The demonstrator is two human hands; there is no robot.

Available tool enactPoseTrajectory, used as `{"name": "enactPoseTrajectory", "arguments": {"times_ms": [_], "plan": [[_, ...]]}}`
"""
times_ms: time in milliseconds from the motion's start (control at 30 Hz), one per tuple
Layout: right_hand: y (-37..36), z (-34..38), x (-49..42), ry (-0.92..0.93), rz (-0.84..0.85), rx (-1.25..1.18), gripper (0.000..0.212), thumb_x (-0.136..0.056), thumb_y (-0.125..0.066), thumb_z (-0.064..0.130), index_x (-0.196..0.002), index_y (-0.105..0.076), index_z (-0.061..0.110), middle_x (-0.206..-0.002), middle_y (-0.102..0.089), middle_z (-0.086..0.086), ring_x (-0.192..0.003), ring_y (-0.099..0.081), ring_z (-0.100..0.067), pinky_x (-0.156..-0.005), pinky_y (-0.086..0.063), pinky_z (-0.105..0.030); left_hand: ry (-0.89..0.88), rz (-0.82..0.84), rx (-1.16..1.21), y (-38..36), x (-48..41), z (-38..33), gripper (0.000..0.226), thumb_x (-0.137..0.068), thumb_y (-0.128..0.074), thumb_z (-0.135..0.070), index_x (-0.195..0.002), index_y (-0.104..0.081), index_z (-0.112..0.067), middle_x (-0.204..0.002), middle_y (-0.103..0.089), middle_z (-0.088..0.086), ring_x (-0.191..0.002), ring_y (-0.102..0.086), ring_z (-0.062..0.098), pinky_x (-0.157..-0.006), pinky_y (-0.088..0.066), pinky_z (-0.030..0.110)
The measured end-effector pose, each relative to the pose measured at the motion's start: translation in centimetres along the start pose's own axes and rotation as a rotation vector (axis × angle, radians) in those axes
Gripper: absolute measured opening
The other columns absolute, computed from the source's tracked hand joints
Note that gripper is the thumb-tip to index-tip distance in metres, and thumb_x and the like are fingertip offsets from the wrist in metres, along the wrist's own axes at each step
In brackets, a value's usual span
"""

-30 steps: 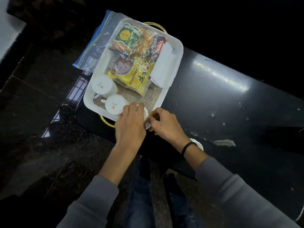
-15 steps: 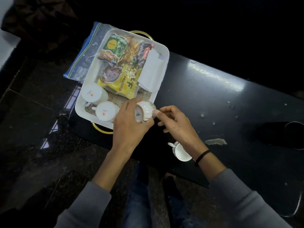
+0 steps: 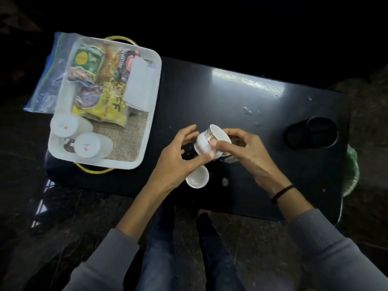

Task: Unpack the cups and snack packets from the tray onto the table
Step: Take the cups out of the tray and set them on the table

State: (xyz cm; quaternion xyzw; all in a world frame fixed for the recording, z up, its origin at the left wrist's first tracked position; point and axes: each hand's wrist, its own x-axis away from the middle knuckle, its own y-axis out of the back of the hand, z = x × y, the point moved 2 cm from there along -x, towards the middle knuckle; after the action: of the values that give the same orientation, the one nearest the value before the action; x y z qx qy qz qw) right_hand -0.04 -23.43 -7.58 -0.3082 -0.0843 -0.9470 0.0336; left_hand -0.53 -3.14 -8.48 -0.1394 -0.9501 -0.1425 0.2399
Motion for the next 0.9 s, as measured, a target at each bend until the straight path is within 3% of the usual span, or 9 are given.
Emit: {"name": "enactPoseTrajectory", "arguments": {"times_ms": [67, 200, 267, 333, 467, 700, 900], "plan": [[1.7, -1.8, 1.0, 0.016, -0.100, 0.166, 0.055, -0.069, -0.090, 0.050, -0.116, -0.071, 0.029, -0.109, -0.076, 0.006, -0.100, -0.072, -0.010, -0.084, -0.058, -0.029, 0.013, 0.061, -0.169, -0.8, 0.5, 0.2, 0.091, -0.069, -0.079, -0.060, -0.149, -0.037, -0.043, -0.145, -0.054, -0.021, -0.136, -0.047, -0.002, -0.110, -0.037, 0.030], [3.7, -4.8, 2.9, 0.095, -0.144, 0.431, 0.065, -0.063, -0.088, 0.058, -0.116, -0.066, 0.029, -0.114, -0.067, 0.013, -0.101, -0.066, 0.001, -0.083, -0.053, -0.014, 0.025, 0.086, -0.373, -1.9, 1.8, 1.1, 0.089, -0.076, -0.080, -0.045, -0.152, -0.035, -0.037, -0.147, -0.053, -0.016, -0.138, -0.045, 0.009, -0.112, -0.040, 0.040], [4.0, -6.0, 3.8, 0.144, -0.113, 0.550, 0.065, -0.063, -0.084, 0.060, -0.115, -0.064, 0.028, -0.113, -0.063, 0.014, -0.099, -0.064, 0.001, -0.088, -0.053, -0.020, 0.010, 0.095, -0.459, -2.4, 2.3, 1.4, 0.085, -0.079, -0.080, -0.041, -0.152, -0.038, -0.033, -0.146, -0.054, -0.014, -0.136, -0.046, 0.011, -0.113, -0.039, 0.045], [3.9, -7.0, 4.6, 0.182, -0.086, 0.684, 0.064, -0.062, -0.078, 0.062, -0.114, -0.062, 0.028, -0.110, -0.059, 0.017, -0.097, -0.064, -0.006, -0.094, -0.048, -0.037, -0.003, 0.107, -0.543, -3.0, 2.7, 1.8, 0.083, -0.081, -0.080, -0.039, -0.152, -0.039, -0.032, -0.148, -0.052, -0.011, -0.137, -0.044, 0.013, -0.115, -0.035, 0.041], [3.3, -8.8, 5.5, 0.229, -0.020, 0.895, 0.069, -0.063, -0.066, 0.065, -0.116, -0.059, 0.022, -0.111, -0.060, 0.010, -0.098, -0.062, -0.015, -0.086, -0.033, -0.031, -0.036, 0.117, -0.625, -3.8, 3.0, 2.2, 0.081, -0.083, -0.079, -0.036, -0.153, -0.038, -0.029, -0.152, -0.049, -0.007, -0.141, -0.040, 0.014, -0.116, -0.031, 0.037], [2.7, -10.0, 6.3, 0.222, 0.033, 0.996, 0.069, -0.067, -0.059, 0.066, -0.119, -0.056, 0.021, -0.113, -0.059, 0.007, -0.095, -0.059, -0.016, -0.087, -0.036, -0.031, -0.057, 0.075, -0.642, -4.3, 2.8, 2.2, 0.079, -0.083, -0.079, -0.032, -0.152, -0.040, -0.030, -0.150, -0.050, -0.005, -0.137, -0.041, 0.016, -0.109, -0.028, 0.030], [3.1, -10.0, 6.4, 0.213, 0.015, 1.032, 0.065, -0.068, -0.074, 0.054, -0.120, -0.055, 0.019, -0.115, -0.057, 0.006, -0.097, -0.059, -0.018, -0.090, -0.039, -0.034, -0.093, 0.072, -0.672, -4.4, 3.0, 2.6, 0.078, -0.085, -0.078, -0.031, -0.152, -0.039, -0.028, -0.151, -0.049, -0.006, -0.141, -0.038, 0.014, -0.110, -0.025, 0.029]]}}
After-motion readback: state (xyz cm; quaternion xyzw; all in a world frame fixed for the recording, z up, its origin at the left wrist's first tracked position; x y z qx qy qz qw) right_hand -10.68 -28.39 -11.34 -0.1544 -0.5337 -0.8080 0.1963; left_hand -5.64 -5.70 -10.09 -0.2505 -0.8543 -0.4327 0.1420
